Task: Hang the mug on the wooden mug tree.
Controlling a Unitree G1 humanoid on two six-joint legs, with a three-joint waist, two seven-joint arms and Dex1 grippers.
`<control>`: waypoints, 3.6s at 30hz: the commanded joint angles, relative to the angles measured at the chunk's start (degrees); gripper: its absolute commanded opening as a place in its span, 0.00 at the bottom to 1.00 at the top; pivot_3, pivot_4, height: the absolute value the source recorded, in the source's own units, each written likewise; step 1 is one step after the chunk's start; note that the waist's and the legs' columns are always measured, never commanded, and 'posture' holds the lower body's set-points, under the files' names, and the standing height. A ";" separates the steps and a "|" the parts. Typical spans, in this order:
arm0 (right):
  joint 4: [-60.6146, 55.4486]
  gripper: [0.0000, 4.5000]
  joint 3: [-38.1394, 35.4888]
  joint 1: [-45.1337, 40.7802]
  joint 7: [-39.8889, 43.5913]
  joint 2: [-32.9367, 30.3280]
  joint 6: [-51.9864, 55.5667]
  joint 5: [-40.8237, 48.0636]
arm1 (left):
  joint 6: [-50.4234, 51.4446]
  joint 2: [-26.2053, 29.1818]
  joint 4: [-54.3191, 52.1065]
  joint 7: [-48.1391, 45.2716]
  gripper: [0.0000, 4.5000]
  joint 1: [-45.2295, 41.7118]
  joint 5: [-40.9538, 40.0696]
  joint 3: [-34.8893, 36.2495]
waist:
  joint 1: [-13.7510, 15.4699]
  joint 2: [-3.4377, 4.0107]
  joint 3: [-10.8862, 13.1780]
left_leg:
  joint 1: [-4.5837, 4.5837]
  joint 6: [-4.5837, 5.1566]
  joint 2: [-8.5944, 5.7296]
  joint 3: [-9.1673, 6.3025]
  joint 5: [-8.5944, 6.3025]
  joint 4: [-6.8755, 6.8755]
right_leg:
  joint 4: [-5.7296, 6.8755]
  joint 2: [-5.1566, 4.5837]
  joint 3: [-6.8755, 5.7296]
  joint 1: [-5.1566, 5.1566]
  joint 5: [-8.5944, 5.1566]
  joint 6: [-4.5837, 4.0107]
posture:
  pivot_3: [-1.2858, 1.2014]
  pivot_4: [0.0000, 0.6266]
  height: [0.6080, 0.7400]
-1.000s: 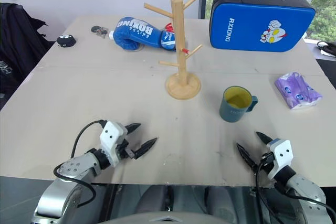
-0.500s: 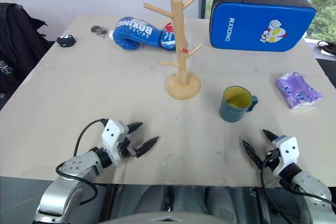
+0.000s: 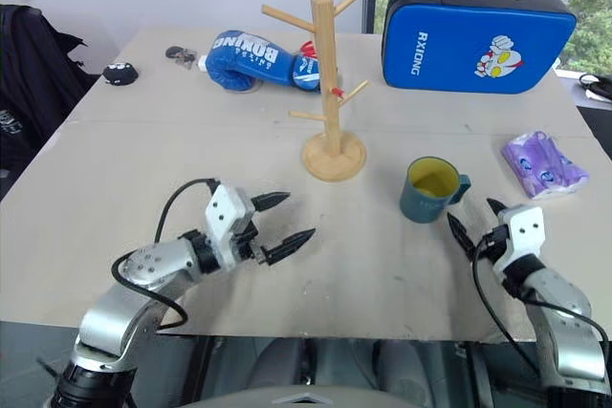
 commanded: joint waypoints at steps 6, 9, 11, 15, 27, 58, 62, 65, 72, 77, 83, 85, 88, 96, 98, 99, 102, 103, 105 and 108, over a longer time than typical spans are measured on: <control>3.20 0.97 0.08 -6.60 -3.28 1.39 1.33 -1.13 | 5.16 3.16 -6.81 -3.13 1.00 -4.45 -6.80 -0.11 | -0.09 0.06 0.05 | 0.02 0.00 0.00 0.00 0.00 0.03 | 0.02 0.00 0.00 0.01 0.00 0.01 | 0.52 0.24 0.98; 4.22 0.97 0.44 -8.13 -3.13 2.21 1.39 -1.18 | 5.58 3.82 -7.73 -3.43 1.00 -5.33 -7.53 -0.38 | -0.06 0.07 0.05 | 0.03 0.00 0.00 0.00 0.00 0.03 | 0.02 0.01 0.01 0.02 0.00 0.01 | 0.52 0.24 0.98; 4.83 0.97 0.81 -8.84 -2.90 2.59 1.33 -1.41 | 5.73 4.23 -8.15 -3.55 1.00 -5.30 -7.95 -0.27 | -0.05 0.09 0.06 | 0.02 0.00 0.00 -0.01 0.00 0.01 | 0.01 0.02 0.00 0.01 0.00 0.01 | 0.52 0.24 0.98; 6.06 0.60 1.48 -9.64 -2.32 2.98 0.96 -1.68 | 5.44 5.79 -9.62 -4.08 1.00 -3.67 -7.60 -0.14 | -0.13 0.10 0.07 | -0.01 -0.01 0.00 0.01 0.01 0.00 | -0.01 0.01 0.01 -0.01 0.00 0.01 | 0.52 0.24 0.98; 6.15 0.02 1.06 -10.83 -0.68 2.27 0.97 -1.10 | 5.52 8.50 -10.55 -3.33 1.00 -2.30 -9.05 4.65 | -0.11 0.14 0.11 | 0.02 -0.01 0.01 0.00 0.01 0.01 | 0.00 0.02 0.01 0.00 0.00 0.01 | 0.52 0.24 0.98; -8.18 0.02 21.04 -55.92 20.11 -16.77 39.10 1.20 | 13.98 8.75 -15.33 17.05 1.00 -5.21 -36.14 28.25 | 0.03 0.05 0.69 | -0.28 -0.04 0.05 -0.20 0.03 0.04 | -0.03 -0.10 -0.17 -0.22 0.02 0.01 | 0.52 0.24 0.98; -11.87 0.02 22.16 -57.70 19.37 -15.89 45.08 2.43 | 13.70 9.55 -15.77 18.09 1.00 -4.11 -36.79 28.44 | 0.02 0.04 0.69 | -0.29 -0.04 0.02 -0.25 0.02 0.06 | -0.05 -0.12 -0.23 -0.18 0.02 0.00 | 0.52 0.24 0.98; -13.38 0.02 22.70 -58.82 17.07 -14.55 48.61 2.19 | 13.45 9.98 -15.69 18.66 1.00 -3.85 -37.19 28.38 | -0.14 0.05 0.70 | -0.37 -0.06 -0.01 -0.25 0.04 0.05 | -0.05 -0.10 -0.23 -0.26 0.02 0.00 | 0.52 0.24 0.98; -13.38 0.02 23.15 -61.25 11.59 -11.09 54.61 1.49 | 12.36 11.16 -14.60 18.51 1.00 -4.14 -37.43 28.92 | -0.18 0.03 0.68 | -0.77 -0.29 -0.04 -0.23 0.17 0.07 | 0.02 -0.08 -0.22 -0.69 0.02 0.01 | 0.52 0.24 0.98; -12.73 0.02 24.10 -62.15 9.66 -9.26 56.18 1.26 | 11.28 11.77 -13.97 17.70 1.00 -3.93 -38.10 29.32 | -0.21 0.02 0.68 | -0.97 -0.30 -0.05 -0.18 0.18 0.05 | 0.04 -0.09 -0.20 -0.93 0.03 0.00 | 0.52 0.24 0.98; -10.54 0.02 25.28 -63.15 7.50 -8.26 56.66 -0.54 | 10.15 12.24 -14.93 16.17 1.00 -1.18 -38.84 29.98 | -0.27 0.03 0.68 | -0.97 -0.30 -0.04 -0.13 0.18 0.05 | 0.06 -0.08 -0.15 -0.96 0.03 0.01 | 0.52 0.24 0.98; -10.17 0.07 25.29 -63.41 7.10 -7.99 56.62 -0.79 | 9.84 12.34 -15.06 15.87 1.00 -0.52 -38.77 30.08 | -0.28 0.02 0.67 | -0.97 -0.31 -0.04 -0.13 0.18 0.05 | 0.06 -0.08 -0.16 -0.96 0.03 0.01 | 0.52 0.24 0.98; -10.24 0.26 24.87 -63.79 6.79 -7.43 56.85 -0.55 | 9.37 12.41 -15.44 15.86 1.00 0.16 -38.91 29.92 | -0.21 0.02 0.67 | -0.97 -0.30 -0.05 -0.13 0.18 0.05 | 0.06 -0.08 -0.16 -0.96 0.03 0.01 | 0.52 0.24 0.98; -14.81 0.99 18.78 -63.76 7.53 -8.04 62.22 4.67 | 8.44 12.71 -14.82 14.40 1.00 1.75 -37.41 28.70 | -0.20 0.01 0.67 | -0.97 -0.30 -0.03 -0.12 0.18 0.04 | 0.08 -0.07 -0.15 -0.97 0.03 0.01 | 0.52 0.24 0.98; -16.93 0.99 16.25 -62.55 8.85 -9.87 63.64 6.93 | 8.15 12.69 -14.67 13.90 1.00 2.43 -36.32 28.21 | 0.01 0.01 0.67 | -0.99 -0.30 -0.04 -0.14 0.18 0.04 | 0.07 -0.08 -0.17 -0.98 0.03 0.01 | 0.52 0.24 0.98; -18.45 0.99 14.39 -60.26 11.08 -11.92 64.62 9.32 | 7.99 12.59 -14.60 13.64 1.00 2.96 -34.43 26.72 | 0.01 0.01 0.67 | -1.00 -0.30 -0.04 -0.14 0.18 0.04 | 0.06 -0.09 -0.18 -0.97 0.03 0.01 | 0.52 0.24 0.98; -21.40 0.99 8.68 -47.73 16.75 -17.30 56.74 11.27 | 6.76 11.39 -14.91 13.38 1.00 5.63 -26.59 18.98 | 0.62 -0.23 0.52 | -0.98 -0.26 -0.07 -0.17 0.15 0.04 | -0.01 -0.11 -0.25 -0.86 0.03 0.00 | 0.52 0.24 0.98; -21.76 0.99 6.57 -43.26 17.13 -17.15 53.43 11.30 | 6.18 10.39 -14.46 13.50 1.00 6.79 -24.68 16.78 | 0.58 -0.24 0.52 | -0.98 -0.16 -0.11 -0.15 0.09 0.03 | -0.06 -0.11 -0.25 -0.82 0.03 0.01 | 0.52 0.24 0.98; -22.40 0.99 3.18 -33.19 18.37 -14.93 44.34 11.06 | 2.74 9.83 -12.25 12.62 1.00 9.69 -17.09 11.63 | 0.54 -0.27 0.49 | -0.98 -0.13 -0.13 -0.11 0.08 0.01 | -0.06 -0.12 -0.13 -0.84 0.03 0.02 | 0.52 0.24 0.98; -20.59 0.99 -0.72 -18.29 16.87 -7.20 32.33 10.55 | -3.55 8.10 -7.46 11.03 1.00 12.57 -7.94 5.74 | -0.04 -0.20 0.47 | -0.89 -0.13 -0.06 0.04 0.09 0.04 | 0.09 -0.01 -0.06 -0.89 0.03 0.01 | 0.52 0.24 0.98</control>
